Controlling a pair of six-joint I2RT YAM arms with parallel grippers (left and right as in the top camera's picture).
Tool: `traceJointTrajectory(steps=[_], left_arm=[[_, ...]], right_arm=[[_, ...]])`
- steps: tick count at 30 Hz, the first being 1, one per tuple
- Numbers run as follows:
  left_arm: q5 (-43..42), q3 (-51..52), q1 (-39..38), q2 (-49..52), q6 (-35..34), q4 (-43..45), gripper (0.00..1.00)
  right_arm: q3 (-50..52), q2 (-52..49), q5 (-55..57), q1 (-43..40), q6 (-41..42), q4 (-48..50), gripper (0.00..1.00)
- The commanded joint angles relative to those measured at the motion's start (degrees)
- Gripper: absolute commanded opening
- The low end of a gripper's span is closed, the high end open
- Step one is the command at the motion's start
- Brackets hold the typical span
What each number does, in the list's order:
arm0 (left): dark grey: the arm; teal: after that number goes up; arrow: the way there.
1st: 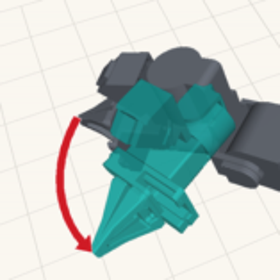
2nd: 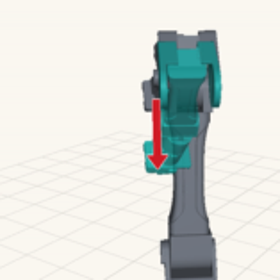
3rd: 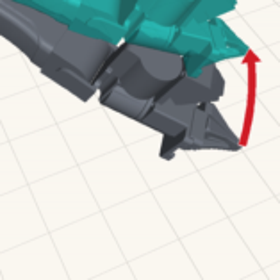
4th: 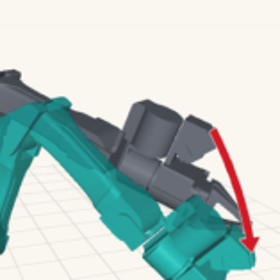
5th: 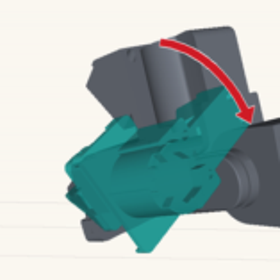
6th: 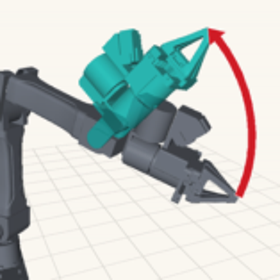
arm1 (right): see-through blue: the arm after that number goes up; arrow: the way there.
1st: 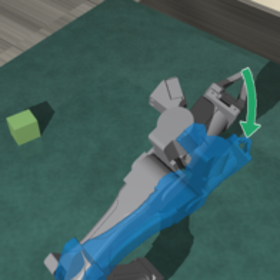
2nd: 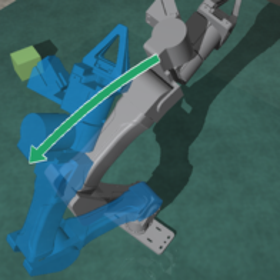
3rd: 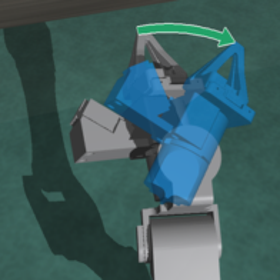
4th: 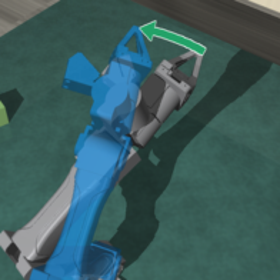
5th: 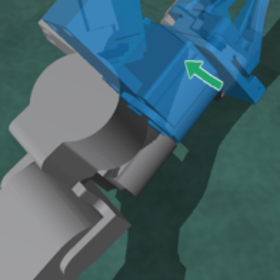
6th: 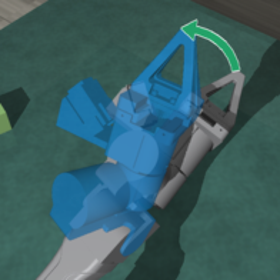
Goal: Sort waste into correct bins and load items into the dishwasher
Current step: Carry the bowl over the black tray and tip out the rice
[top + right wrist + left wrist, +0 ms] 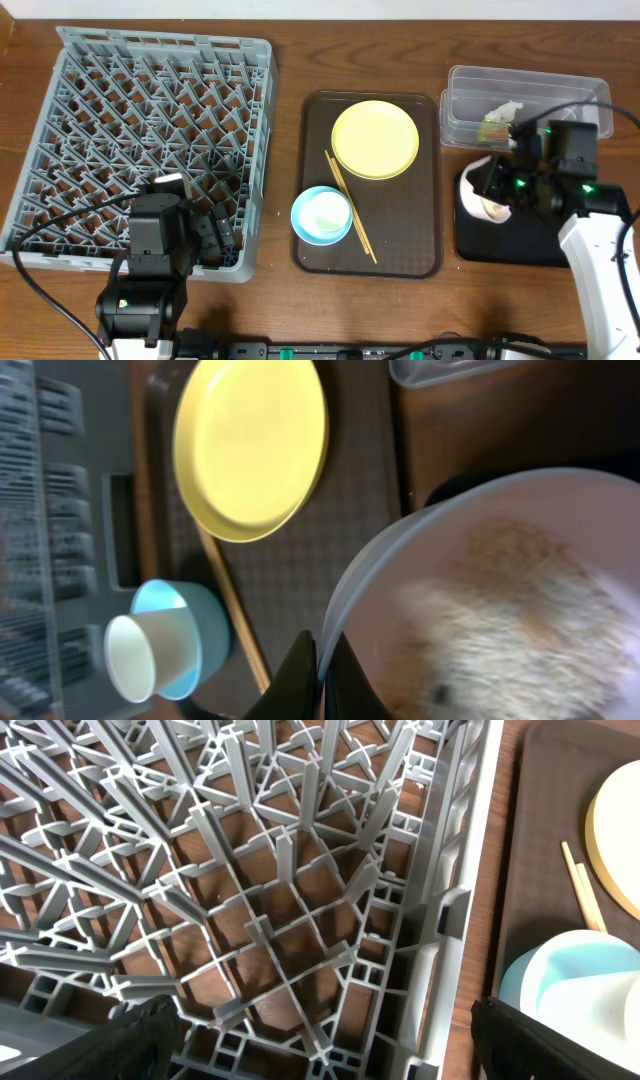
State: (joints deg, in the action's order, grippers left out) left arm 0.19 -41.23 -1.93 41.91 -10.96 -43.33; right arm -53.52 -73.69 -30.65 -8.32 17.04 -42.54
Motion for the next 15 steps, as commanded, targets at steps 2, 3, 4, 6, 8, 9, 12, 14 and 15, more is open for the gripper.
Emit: traceJointTrajectory(steps=[2, 3, 4, 6, 8, 9, 12, 14, 15], left_arm=[[0.26, -1.31, -0.13, -0.07, -0.74, -0.09, 0.95], [0.26, -1.31, -0.13, -0.07, -0.74, -0.09, 0.95], [0.26, -1.31, -0.13, -0.07, -0.74, -0.09, 0.95], [0.26, -1.31, -0.13, -0.07, -0.76, -0.11, 0.95], [0.26, -1.31, -0.13, -0.07, -0.74, -0.11, 0.95], [0.26, -1.31, -0.13, -0.07, -0.74, -0.09, 0.95], [0.26, -1.31, -0.13, -0.07, -0.74, -0.09, 0.95], [0.26, -1.31, -0.13, -0.07, -0.74, -0.09, 0.95], [0.26, -1.31, -0.13, -0.07, -0.74, -0.09, 0.95]], right_arm=[[5.31, -2.71, -17.73, -7.08, -4.94, 3.45, 0.01], [6.34, -3.45, -20.35, -8.68, -5.09, 4.74, 0.01], [7.32, -4.31, -23.28, -10.29, -5.33, 6.27, 0.01], [8.74, -6.03, -29.07, -13.25, -5.60, 9.03, 0.01], [9.60, -7.91, -34.45, -16.11, -5.77, 11.39, 0.01], [9.84, -8.96, -36.72, -17.49, -5.73, 12.20, 0.01], [10.25, -12.48, -42.82, -21.33, -5.03, 13.33, 0.01], [10.25, -14.99, -46.64, -23.61, -5.11, 13.51, 0.01], [10.25, -16.48, -48.76, -24.83, -5.14, 13.70, 0.01]])
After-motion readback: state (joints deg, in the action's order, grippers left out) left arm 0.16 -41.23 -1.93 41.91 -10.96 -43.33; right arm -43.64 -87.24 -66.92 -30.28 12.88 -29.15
